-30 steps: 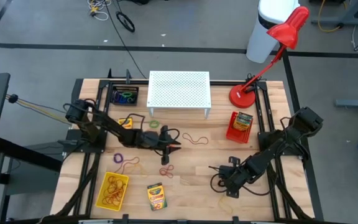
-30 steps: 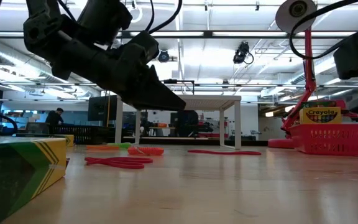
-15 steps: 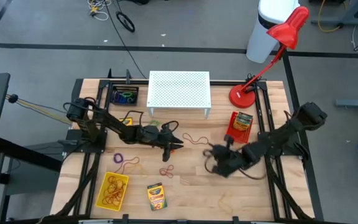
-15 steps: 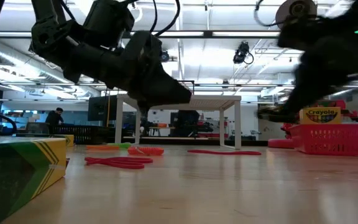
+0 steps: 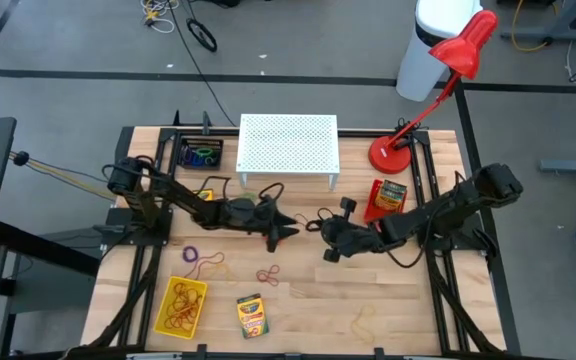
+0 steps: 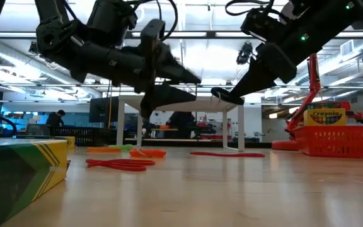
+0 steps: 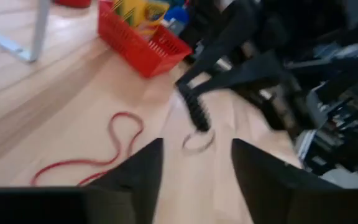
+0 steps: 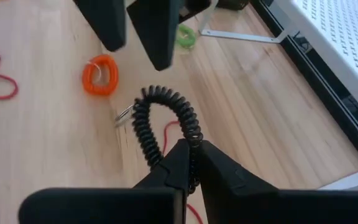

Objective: Pick & Place Office Desk Supplies
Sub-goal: Put the black spring rubber band into the black bin

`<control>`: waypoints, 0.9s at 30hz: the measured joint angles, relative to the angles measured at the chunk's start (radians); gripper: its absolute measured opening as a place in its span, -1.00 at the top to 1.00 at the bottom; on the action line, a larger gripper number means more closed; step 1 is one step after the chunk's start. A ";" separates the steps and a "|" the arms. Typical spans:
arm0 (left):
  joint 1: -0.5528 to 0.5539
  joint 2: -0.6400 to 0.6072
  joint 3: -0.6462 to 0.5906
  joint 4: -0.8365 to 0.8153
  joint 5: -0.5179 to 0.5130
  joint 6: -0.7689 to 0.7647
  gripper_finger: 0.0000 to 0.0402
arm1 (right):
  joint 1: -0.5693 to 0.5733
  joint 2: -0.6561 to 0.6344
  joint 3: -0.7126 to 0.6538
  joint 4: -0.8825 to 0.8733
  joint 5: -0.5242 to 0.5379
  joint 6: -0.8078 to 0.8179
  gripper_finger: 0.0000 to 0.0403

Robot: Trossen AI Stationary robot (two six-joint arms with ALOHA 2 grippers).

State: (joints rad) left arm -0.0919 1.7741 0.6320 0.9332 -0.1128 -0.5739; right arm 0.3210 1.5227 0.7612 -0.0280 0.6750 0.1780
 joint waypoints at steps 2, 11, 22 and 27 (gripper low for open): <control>-0.003 0.006 0.028 0.004 0.006 -0.004 -0.14 | 0.000 0.000 0.000 0.012 0.002 0.000 0.85; -0.019 0.140 0.201 -0.096 -0.037 -0.029 -0.21 | 0.000 0.000 0.000 0.034 -0.002 -0.011 0.84; -0.012 0.150 0.219 -0.087 -0.045 0.002 0.84 | 0.000 0.000 0.000 0.039 -0.014 -0.010 0.84; -0.005 0.141 0.218 -0.135 -0.044 0.018 0.85 | 0.000 0.000 -0.001 0.066 -0.013 0.002 0.79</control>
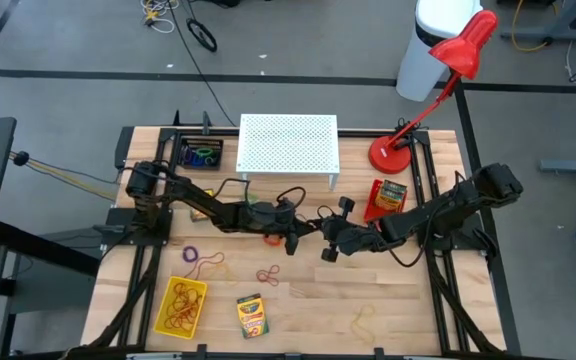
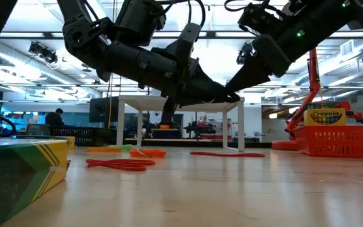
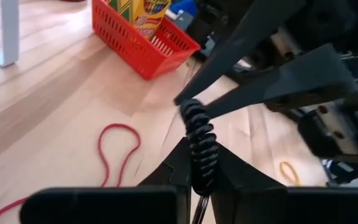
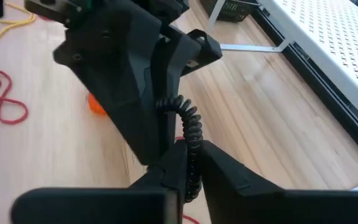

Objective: Pick & Place Office Desk Supplies
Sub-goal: Put the black spring rubber band into the black bin

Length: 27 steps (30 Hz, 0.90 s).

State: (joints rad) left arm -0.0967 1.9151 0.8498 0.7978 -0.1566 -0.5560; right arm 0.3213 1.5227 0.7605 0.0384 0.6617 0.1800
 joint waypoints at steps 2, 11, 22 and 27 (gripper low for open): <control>0.004 -0.016 0.000 -0.051 -0.006 0.015 0.84 | 0.012 -0.001 0.000 0.006 0.008 0.002 0.68; 0.005 -0.193 0.000 -0.350 -0.128 0.140 0.84 | 0.084 -0.065 0.000 -0.007 0.175 -0.024 -0.02; -0.018 -0.666 -0.001 -0.936 -0.502 0.143 0.84 | 0.029 -0.100 0.000 -0.041 0.090 -0.093 0.71; 0.078 -0.843 0.001 -1.272 -0.602 0.008 0.84 | -0.017 -0.101 -0.011 -0.041 -0.037 -0.081 0.92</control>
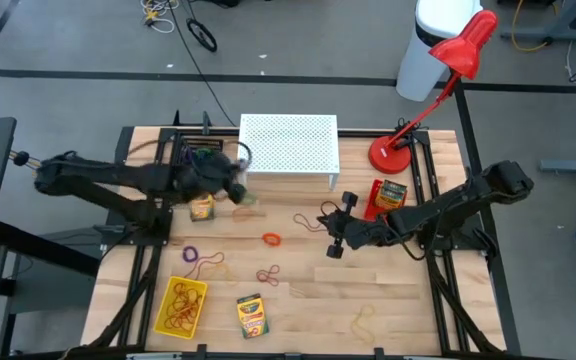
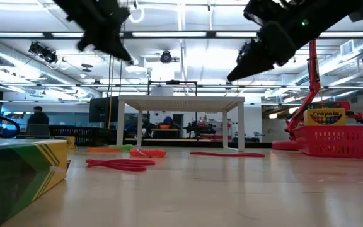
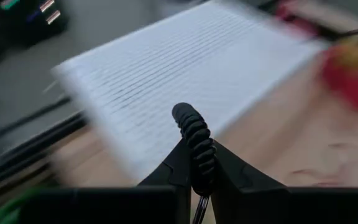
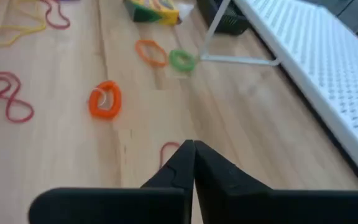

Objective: Pick & Place Office Desk Supplies
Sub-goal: Put the black spring rubber band into the black bin

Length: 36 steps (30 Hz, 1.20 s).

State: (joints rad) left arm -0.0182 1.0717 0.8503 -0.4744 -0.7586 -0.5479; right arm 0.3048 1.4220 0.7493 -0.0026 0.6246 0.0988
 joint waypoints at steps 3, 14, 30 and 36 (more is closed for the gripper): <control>0.132 -0.063 0.000 -0.194 0.047 -0.062 0.84 | 0.003 0.000 -0.014 0.005 0.001 0.005 0.86; 0.715 0.034 -0.001 -0.302 0.389 0.201 0.84 | 0.002 0.000 -0.025 0.093 -0.028 -0.059 0.92; 0.947 0.327 0.000 -0.219 0.552 0.378 0.42 | 0.002 0.000 -0.025 0.107 -0.054 -0.062 0.98; 0.944 0.272 0.000 -0.236 0.547 0.415 0.24 | 0.002 0.000 -0.025 0.108 -0.049 -0.060 0.93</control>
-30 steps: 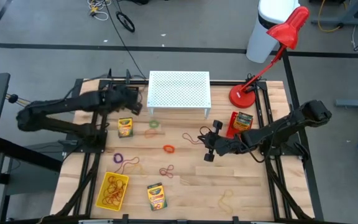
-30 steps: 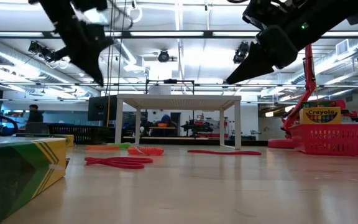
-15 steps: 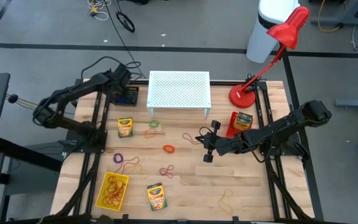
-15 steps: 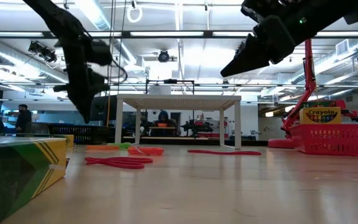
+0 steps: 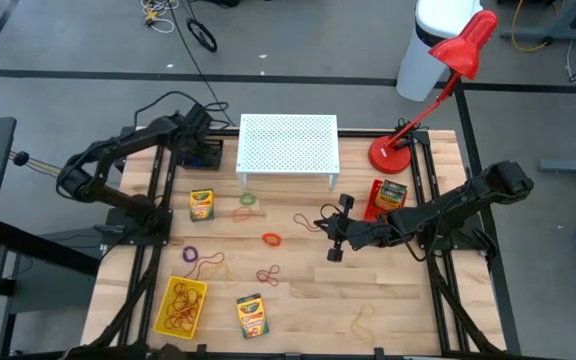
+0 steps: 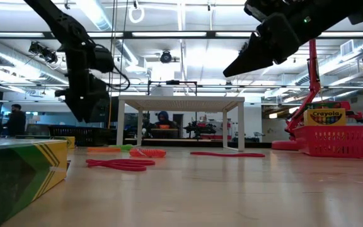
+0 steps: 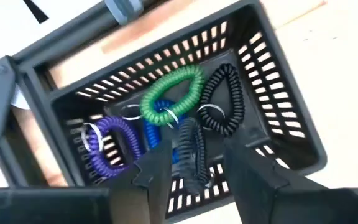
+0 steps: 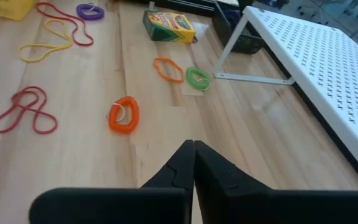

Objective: Pick & Place Office Desk Supplies
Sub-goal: Put the black spring rubber band into the black bin, then put the orange rubber band into the yellow bin

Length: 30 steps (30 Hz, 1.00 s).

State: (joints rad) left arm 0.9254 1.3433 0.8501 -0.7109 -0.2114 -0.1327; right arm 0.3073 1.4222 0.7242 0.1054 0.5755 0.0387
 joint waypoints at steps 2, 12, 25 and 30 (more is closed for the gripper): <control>-0.017 -0.042 0.000 -0.012 -0.023 0.002 0.24 | 0.000 0.000 0.000 0.000 0.018 0.002 0.92; -0.231 -0.313 -0.003 0.036 -0.135 -0.051 0.60 | 0.000 0.000 -0.038 0.056 0.023 0.006 0.92; -0.766 -0.641 -0.424 0.671 -0.188 -0.094 0.95 | 0.000 0.001 -0.093 0.133 0.044 0.031 0.92; -0.921 -0.620 -0.539 0.858 -0.152 -0.116 0.94 | 0.000 0.001 -0.092 0.134 0.043 0.040 0.92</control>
State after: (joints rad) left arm 0.0046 0.7229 0.3114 0.1468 -0.3635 -0.2488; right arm 0.3069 1.4227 0.6318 0.2390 0.6186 0.0792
